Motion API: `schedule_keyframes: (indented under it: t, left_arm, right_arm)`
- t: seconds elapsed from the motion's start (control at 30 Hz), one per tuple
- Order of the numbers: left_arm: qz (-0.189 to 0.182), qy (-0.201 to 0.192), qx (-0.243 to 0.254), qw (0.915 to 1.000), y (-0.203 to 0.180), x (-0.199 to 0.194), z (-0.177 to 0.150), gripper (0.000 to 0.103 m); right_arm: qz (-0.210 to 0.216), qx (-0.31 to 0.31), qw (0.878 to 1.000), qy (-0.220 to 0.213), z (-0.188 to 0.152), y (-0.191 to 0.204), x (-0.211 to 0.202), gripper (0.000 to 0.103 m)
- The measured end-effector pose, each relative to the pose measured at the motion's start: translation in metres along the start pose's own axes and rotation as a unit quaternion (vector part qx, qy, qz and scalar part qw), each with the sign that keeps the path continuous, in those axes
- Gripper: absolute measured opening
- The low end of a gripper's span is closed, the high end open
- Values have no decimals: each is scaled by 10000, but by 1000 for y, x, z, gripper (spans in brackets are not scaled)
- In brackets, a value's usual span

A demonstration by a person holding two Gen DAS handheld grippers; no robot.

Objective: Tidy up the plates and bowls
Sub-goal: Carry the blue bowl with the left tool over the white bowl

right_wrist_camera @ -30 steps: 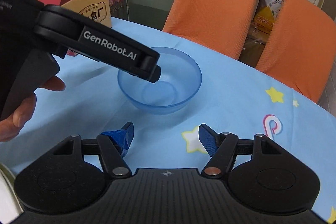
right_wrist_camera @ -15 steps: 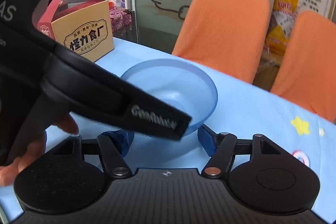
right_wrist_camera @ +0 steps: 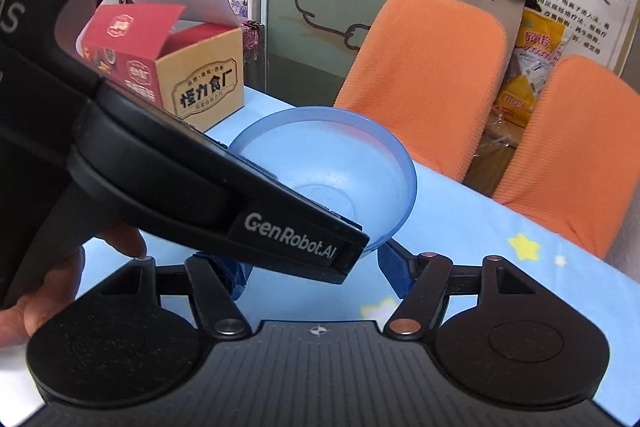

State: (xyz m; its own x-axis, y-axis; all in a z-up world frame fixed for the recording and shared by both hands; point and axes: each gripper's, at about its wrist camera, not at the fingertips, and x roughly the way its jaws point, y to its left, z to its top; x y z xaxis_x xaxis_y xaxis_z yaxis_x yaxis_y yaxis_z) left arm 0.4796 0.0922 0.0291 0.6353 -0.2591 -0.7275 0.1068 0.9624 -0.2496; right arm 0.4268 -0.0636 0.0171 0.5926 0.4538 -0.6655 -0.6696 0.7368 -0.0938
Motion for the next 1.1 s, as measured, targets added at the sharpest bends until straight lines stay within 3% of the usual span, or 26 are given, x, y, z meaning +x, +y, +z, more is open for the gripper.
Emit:
schedule_keyframes:
  t: [0.23, 0.5, 0.7, 0.9, 1.1]
  left_arm:
    - [-313, -78, 320, 9990, -66, -74, -51, 55]
    - [-762, 314, 800, 9934, -139, -103, -142, 56]
    - [-1041, 629, 899, 9885, -166, -99, -182, 56]
    - [-981, 818, 902, 9877, -170, -92, -202, 57]
    - [-956, 739, 810, 9894, -163, -90, -199, 75]
  right_arm:
    - [-140, 141, 9996, -225, -36, 14, -97, 56]
    - [-405, 481, 9979, 130, -116, 38, -174, 56]
    - [-564, 740, 9950, 352, -153, 40, -195, 56]
    - [-452, 843, 9947, 390, -175, 43, -190, 56]
    - [-376, 985, 9940, 285, -189, 42, -200, 55]
